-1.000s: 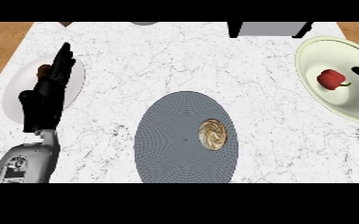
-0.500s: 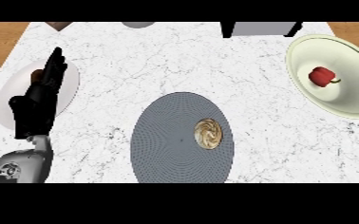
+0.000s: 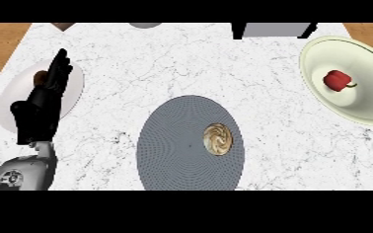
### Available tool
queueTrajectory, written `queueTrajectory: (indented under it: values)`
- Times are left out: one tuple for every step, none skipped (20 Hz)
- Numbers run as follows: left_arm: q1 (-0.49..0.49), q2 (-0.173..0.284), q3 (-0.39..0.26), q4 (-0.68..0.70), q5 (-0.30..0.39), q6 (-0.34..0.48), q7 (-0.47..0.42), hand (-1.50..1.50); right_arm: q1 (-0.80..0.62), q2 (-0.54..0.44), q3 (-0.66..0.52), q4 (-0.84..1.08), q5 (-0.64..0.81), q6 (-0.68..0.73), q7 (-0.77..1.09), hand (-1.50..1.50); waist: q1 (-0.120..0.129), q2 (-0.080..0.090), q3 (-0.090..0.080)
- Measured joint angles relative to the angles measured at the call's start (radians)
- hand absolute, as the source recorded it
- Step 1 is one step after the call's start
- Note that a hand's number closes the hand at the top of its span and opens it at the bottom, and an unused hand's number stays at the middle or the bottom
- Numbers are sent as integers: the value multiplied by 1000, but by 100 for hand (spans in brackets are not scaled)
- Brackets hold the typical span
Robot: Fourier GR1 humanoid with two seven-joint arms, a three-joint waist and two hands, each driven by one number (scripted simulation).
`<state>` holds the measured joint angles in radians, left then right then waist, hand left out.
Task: Pick the bell pepper from the placemat and place it in the bowl
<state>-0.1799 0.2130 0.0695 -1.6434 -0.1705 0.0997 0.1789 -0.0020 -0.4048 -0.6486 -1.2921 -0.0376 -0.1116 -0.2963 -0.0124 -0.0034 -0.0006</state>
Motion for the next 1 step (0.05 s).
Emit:
queueTrajectory:
  values:
    - [-21, -1, 4, 21, -2, 0, -2, 0, 26, 15, 4, -47, -2, 0, 16, -150, 0, 0, 0]
